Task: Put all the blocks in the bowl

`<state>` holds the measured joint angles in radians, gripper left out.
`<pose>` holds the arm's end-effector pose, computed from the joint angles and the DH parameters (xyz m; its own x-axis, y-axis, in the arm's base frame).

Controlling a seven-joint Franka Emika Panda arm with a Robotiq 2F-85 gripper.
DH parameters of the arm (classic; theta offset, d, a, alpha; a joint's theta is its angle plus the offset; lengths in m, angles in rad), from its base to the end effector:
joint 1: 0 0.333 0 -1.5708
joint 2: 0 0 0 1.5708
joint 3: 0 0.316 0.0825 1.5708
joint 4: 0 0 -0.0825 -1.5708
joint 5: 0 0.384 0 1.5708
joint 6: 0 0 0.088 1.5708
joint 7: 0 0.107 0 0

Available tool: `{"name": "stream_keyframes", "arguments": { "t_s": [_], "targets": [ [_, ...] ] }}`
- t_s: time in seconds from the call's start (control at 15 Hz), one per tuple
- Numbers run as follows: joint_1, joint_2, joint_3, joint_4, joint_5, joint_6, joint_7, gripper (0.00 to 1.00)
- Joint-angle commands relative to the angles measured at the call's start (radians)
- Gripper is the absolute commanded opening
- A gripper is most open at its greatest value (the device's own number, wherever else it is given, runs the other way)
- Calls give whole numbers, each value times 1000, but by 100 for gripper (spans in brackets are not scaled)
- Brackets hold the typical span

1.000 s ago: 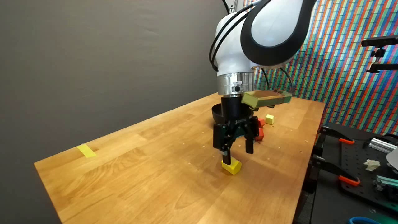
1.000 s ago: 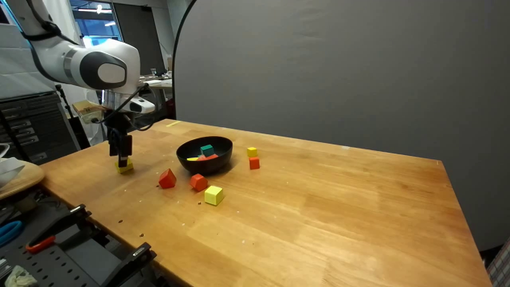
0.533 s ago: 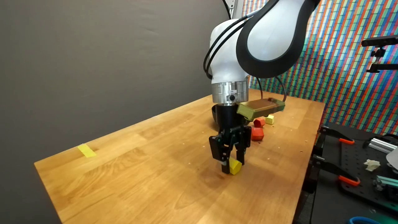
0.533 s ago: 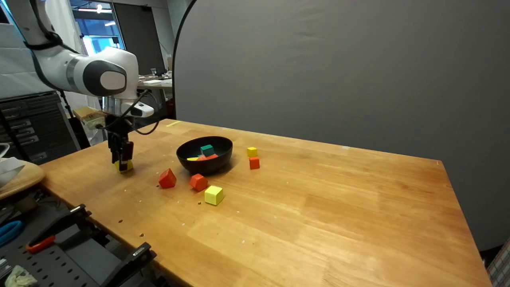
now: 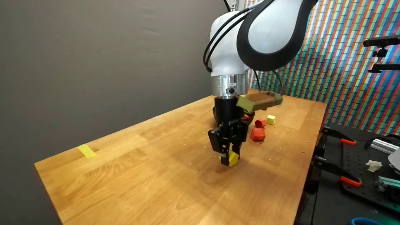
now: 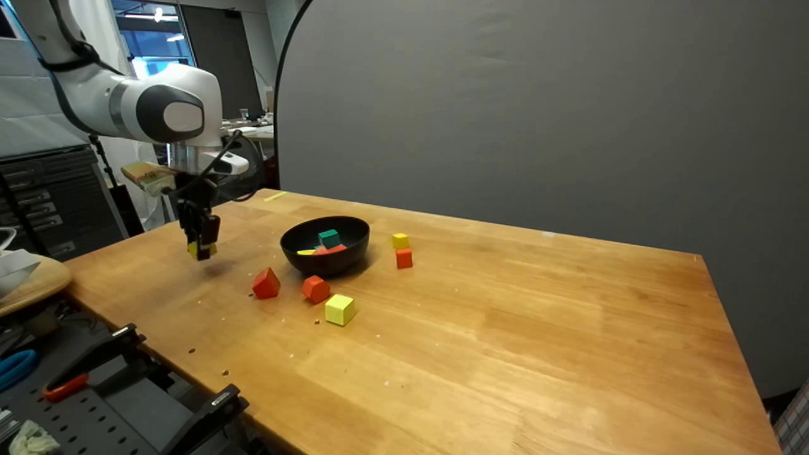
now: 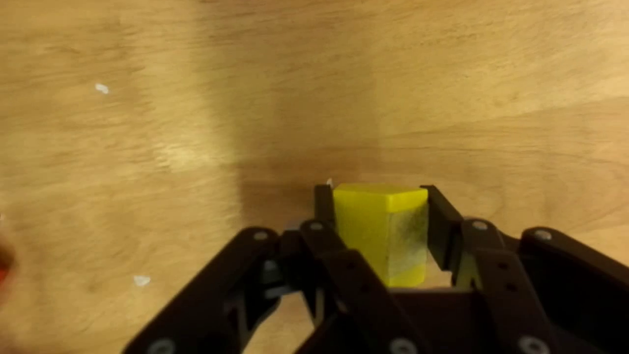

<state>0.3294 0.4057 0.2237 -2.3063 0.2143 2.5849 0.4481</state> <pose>0.4333 0.2699 0.1635 0.9754 -0.0846 -0.2034 -0.1060 -0.9896 -0.0970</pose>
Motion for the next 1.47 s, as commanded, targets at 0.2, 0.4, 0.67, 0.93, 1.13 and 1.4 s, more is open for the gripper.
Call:
{"name": "stream_keyframes", "arguments": {
  "t_s": [0.2,0.4,0.67,0.93,1.13,1.4],
  "targets": [
    [-43,-360,-133,-207,-191,60,53,21],
    [-129,-377,-184,-208,-301,146,51,21],
    [-216,-294,-204,-130,-265,174,-33,21],
    [-246,-218,-188,-66,-187,155,-120,21],
    [-245,-180,-173,-35,-132,143,-174,21],
    [-231,-173,-189,-46,-145,145,-150,60]
  ]
}}
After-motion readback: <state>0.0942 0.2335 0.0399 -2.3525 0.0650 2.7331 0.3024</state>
